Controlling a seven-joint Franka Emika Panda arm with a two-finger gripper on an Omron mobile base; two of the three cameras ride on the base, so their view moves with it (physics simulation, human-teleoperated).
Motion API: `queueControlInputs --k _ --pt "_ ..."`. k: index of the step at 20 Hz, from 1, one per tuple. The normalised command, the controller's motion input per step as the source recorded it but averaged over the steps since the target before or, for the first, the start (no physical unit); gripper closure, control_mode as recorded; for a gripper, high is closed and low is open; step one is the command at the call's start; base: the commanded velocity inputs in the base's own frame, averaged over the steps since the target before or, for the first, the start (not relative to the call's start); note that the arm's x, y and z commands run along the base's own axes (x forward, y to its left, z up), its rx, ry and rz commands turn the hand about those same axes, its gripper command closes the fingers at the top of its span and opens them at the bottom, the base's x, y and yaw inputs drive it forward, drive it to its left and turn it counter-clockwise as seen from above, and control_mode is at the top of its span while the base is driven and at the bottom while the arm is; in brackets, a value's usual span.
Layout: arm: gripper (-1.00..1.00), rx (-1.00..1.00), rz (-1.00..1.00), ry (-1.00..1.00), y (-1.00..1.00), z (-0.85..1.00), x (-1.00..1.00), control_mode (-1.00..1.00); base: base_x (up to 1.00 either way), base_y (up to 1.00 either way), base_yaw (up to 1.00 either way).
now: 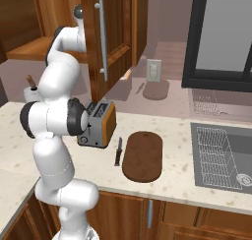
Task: Pick the bread, place it on the cutting board, pick the jam, place it on the counter, and close the cabinet.
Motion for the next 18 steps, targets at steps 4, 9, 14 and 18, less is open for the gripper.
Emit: queueControlInputs --k 4,9,14,18 --pt "1.0 0.0 0.0 0.0 0.0 0.0 0.0 -1.0 0.0 0.0 0.0" --pt "1.0 0.0 0.0 -0.05 0.0 0.12 -0.06 -1.0 0.0 0.0 0.0" --pt "1.0 0.0 0.0 -0.02 0.0 0.1 -0.1 -1.0 0.0 0.0 0.0" --pt "1.0 0.0 0.0 0.0 0.0 0.0 -0.26 -1.0 0.0 0.0 0.0"
